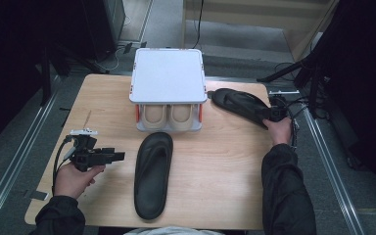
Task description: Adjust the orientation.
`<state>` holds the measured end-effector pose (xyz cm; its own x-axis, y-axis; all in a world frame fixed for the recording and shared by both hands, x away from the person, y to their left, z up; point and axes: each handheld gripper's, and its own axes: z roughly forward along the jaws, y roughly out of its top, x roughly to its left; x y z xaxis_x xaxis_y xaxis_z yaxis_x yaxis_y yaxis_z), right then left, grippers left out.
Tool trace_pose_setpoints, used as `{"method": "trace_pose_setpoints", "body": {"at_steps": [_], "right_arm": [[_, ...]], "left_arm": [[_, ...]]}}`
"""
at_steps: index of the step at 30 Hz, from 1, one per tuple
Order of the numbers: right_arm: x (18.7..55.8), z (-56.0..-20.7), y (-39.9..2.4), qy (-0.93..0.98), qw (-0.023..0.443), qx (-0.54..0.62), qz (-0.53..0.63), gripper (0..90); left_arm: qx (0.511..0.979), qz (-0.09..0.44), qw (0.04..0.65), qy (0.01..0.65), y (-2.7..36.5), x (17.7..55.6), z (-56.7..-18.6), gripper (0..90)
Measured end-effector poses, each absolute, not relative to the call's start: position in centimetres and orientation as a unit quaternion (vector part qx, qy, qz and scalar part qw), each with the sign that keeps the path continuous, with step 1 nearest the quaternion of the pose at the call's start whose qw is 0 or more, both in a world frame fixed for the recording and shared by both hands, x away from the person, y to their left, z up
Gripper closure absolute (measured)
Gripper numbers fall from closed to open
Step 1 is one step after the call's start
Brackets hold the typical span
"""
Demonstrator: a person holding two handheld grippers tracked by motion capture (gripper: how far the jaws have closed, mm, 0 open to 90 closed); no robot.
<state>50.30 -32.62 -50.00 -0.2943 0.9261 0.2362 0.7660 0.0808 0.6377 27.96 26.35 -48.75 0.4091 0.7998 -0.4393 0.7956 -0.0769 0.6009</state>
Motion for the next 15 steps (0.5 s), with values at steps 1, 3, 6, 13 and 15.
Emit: {"method": "trace_pose_setpoints", "body": {"at_steps": [1, 3, 6, 13, 15], "right_arm": [[50.2, -50.0, -32.4, 0.729, 0.113, 0.581, 0.344, 90.0], [50.2, -49.9, -32.3, 0.731, 0.113, 0.579, 0.344, 90.0], [50.0, -49.9, -31.9, 0.737, 0.108, 0.574, 0.340, 90.0], [49.6, -49.9, -30.9, 0.747, 0.099, 0.563, 0.340, 90.0], [49.5, -49.8, -30.6, 0.751, 0.101, 0.558, 0.338, 90.0]], "left_arm": [[0.734, 0.003, 0.407, 0.544, 26.4, 28.0, -48.8, 39.1], [0.734, 0.002, 0.405, 0.545, 26.4, 28.0, -48.8, 39.1], [0.733, 0.001, 0.405, 0.547, 26.4, 28.1, -48.9, 38.9], [0.734, -0.002, 0.401, 0.548, 26.6, 28.4, -49.1, 38.3], [0.733, -0.002, 0.401, 0.550, 26.6, 28.4, -49.1, 38.3]]}}
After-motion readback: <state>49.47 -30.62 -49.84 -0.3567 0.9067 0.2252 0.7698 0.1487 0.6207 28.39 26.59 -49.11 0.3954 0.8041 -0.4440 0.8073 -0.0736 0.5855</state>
